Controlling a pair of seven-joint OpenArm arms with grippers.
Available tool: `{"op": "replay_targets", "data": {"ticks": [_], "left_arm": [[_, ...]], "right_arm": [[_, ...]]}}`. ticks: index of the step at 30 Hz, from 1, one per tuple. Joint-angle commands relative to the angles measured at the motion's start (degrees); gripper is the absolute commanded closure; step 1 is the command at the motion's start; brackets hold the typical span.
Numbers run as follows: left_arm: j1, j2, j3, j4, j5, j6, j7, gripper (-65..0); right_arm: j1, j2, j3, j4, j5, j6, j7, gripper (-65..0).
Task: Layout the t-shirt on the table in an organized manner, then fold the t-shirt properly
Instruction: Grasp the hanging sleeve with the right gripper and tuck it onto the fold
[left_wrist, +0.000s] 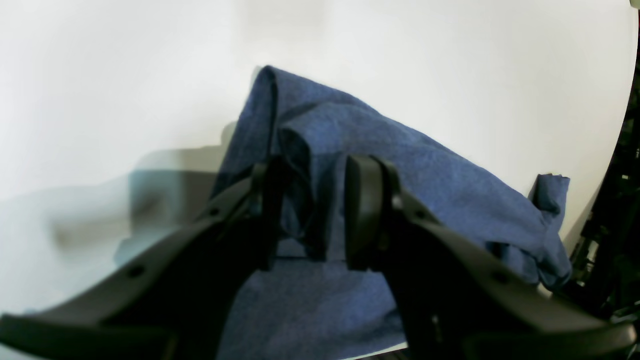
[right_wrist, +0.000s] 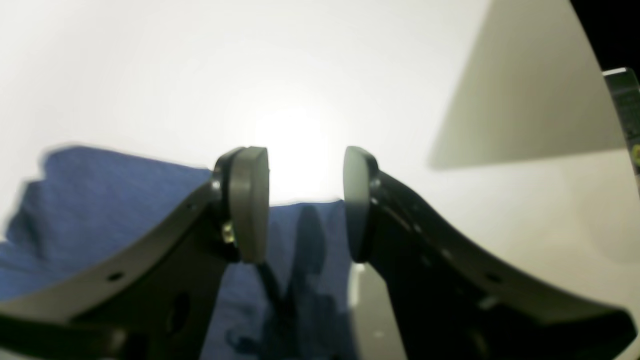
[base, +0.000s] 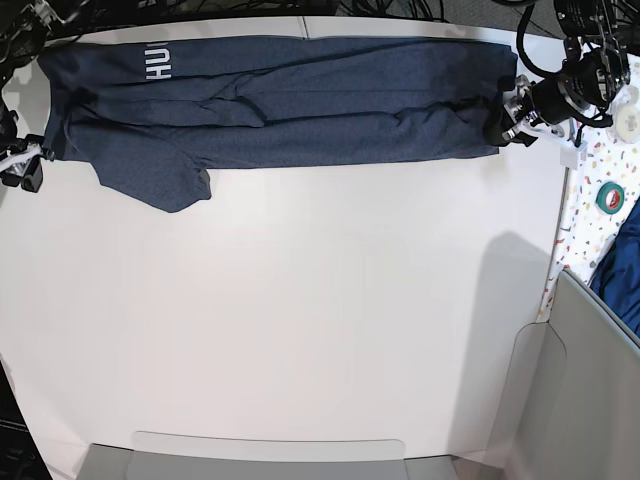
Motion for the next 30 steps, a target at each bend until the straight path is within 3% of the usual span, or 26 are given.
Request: {"op": "replay_targets", "data": {"ticks": [1,5,10,16,23,30], "left_arm": [[-0.23,-0.87,-0.41,0.78,-0.90,0.03,0.22,-21.0],[-0.41,-0.87,-0.06,0.78,-0.90,0.03,0.22,-21.0],[-0.41,-0.87,-0.32,0.78,-0.90,0.03,0.22,-21.0],[-0.32,-0.87,-0.32,0.78,-0.90,0.03,0.14,-21.0],[-0.41,-0.87,-0.32,0.78,-0.90,0.03,0.14,-21.0],[-0.41,-0.87,-0.32,0.78,-0.90,0.03,0.14,-21.0]], "right_arm": [[1.66,-0.28,0.07,0.56,0.48,0.30,-0.42,-24.7],[7.64,-2.39,-1.77,-8.58,0.57,0.39,-3.32,-24.7],[11.24,-2.22,-4.94,-22.65,1.01,0.65,-3.49,-24.7],[12.21,-2.22,-5.38,-29.77,3.91,1.70,-3.49,-24.7],[10.89,-2.13,-9.42,-31.35,5.67,1.79,-3.76,-24.7],[9.05,-1.07,-15.84,-31.35,13.84,1.79,-3.76,-21.9]]}}
